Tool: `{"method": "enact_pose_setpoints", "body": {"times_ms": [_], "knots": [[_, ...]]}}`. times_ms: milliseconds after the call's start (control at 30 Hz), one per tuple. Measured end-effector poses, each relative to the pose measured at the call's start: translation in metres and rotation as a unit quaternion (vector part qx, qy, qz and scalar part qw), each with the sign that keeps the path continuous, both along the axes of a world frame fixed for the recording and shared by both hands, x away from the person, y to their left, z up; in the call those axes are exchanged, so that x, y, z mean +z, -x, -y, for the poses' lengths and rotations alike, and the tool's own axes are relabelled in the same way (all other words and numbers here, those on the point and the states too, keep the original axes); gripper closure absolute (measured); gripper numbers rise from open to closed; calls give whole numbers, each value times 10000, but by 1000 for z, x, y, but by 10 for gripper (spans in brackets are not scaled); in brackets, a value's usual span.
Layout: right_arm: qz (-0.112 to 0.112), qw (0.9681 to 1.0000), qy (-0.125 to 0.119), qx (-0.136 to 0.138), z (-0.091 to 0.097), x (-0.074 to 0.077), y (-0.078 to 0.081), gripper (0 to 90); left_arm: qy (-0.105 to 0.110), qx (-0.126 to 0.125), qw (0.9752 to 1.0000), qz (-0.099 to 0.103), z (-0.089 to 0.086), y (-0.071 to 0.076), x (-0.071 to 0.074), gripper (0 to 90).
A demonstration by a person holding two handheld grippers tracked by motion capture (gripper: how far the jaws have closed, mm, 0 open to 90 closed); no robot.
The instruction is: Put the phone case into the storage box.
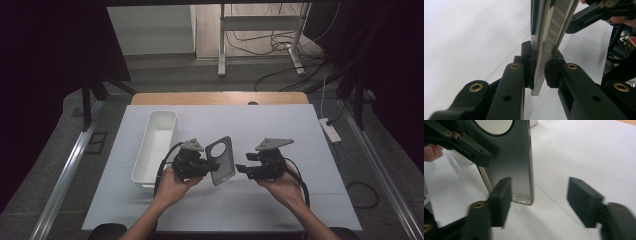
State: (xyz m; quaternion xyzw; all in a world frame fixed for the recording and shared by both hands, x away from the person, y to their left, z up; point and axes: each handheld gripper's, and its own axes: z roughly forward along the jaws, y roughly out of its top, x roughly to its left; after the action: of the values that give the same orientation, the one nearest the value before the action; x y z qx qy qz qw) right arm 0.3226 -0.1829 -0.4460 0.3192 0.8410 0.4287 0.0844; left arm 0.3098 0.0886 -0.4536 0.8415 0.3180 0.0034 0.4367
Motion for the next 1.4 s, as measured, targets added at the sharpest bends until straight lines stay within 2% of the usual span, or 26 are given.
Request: {"method": "enact_pose_setpoints", "body": {"times_ms": [100,133,200,267,500,733,900,967,1100,1233,1267,1300,1400], "knots": [[-122,9999,-120,-12,1,0,-1,197,40,-46,10000,8,-2,0,1,797],[-122,9999,-120,-12,1,0,-1,197,40,-46,10000,8,-2,0,1,797],[-131,9999,-22,19,1,0,-1,109,65,-111,9999,14,-4,-1,3,797],[-133,9999,29,62,0,-2,0,72,58,-184,9998,17,-6,0,4,796],[-134,9995,-24,286,-1,-1,2,44,93,-367,9993,59,-6,1,7,796],[-116,9988,76,472,-5,-3,4,71,196,-559,9982,121,-3,4,10,796],[-64,9974,104,714,-8,-5,6,134,243,-715,9970,173,0,7,13,796],[-120,9962,70,864,-10,-6,6,170,272,-777,9964,180,1,8,13,796],[-141,9945,169,1019,-14,-8,7,240,323,-910,9952,182,4,9,15,796],[-141,9921,71,1246,-17,-8,8,467,344,-978,9944,185,7,11,15,795],[-141,9921,71,1246,-17,-8,8,467,344,-978,9944,185,7,11,15,795],[-176,9908,16,1339,-17,-8,7,555,348,-1001,9942,169,7,11,14,795],[-206,9884,10,1505,-15,-7,7,678,376,-870,9954,151,3,8,11,794]]}}
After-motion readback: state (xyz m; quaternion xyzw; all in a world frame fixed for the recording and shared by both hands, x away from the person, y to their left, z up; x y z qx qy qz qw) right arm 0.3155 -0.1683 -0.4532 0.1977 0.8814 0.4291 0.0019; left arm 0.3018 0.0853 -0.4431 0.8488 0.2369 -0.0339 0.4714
